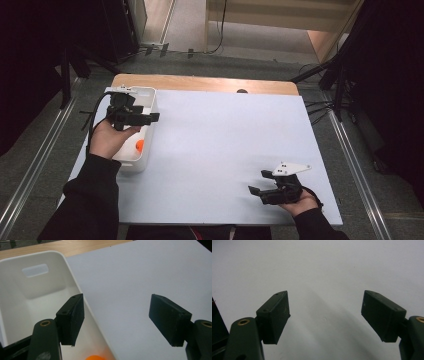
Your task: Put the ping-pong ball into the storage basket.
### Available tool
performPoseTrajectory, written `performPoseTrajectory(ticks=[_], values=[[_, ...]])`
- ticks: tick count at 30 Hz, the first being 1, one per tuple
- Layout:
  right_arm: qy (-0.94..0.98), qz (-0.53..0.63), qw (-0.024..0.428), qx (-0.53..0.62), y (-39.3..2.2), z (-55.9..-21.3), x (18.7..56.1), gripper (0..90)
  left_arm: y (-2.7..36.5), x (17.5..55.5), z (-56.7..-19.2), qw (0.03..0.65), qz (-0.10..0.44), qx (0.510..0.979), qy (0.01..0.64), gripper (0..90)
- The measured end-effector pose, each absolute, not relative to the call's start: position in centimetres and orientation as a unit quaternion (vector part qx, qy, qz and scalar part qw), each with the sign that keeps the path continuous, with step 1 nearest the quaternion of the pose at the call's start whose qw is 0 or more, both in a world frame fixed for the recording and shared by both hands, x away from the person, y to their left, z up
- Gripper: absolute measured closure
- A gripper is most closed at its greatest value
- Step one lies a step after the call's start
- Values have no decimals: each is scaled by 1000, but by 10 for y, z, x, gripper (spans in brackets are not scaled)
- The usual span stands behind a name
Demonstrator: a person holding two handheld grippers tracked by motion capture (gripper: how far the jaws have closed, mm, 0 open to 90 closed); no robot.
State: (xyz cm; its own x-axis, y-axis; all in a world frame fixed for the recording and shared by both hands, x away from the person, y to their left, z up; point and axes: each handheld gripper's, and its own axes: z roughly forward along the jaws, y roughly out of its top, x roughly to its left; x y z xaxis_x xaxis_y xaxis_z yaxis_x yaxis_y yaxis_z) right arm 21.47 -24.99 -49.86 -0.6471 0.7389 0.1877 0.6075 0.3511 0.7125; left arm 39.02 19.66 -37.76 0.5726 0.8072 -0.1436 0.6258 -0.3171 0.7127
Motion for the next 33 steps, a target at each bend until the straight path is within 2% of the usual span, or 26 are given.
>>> performPoseTrajectory(ticks=[16,33], values=[[817,394,85,411,-250,-499,215,215,173,380,-375,393,96,819,407,289],[818,393,86,411,-250,-498,214,215,155,375,-385,389,93,834,380,289]])
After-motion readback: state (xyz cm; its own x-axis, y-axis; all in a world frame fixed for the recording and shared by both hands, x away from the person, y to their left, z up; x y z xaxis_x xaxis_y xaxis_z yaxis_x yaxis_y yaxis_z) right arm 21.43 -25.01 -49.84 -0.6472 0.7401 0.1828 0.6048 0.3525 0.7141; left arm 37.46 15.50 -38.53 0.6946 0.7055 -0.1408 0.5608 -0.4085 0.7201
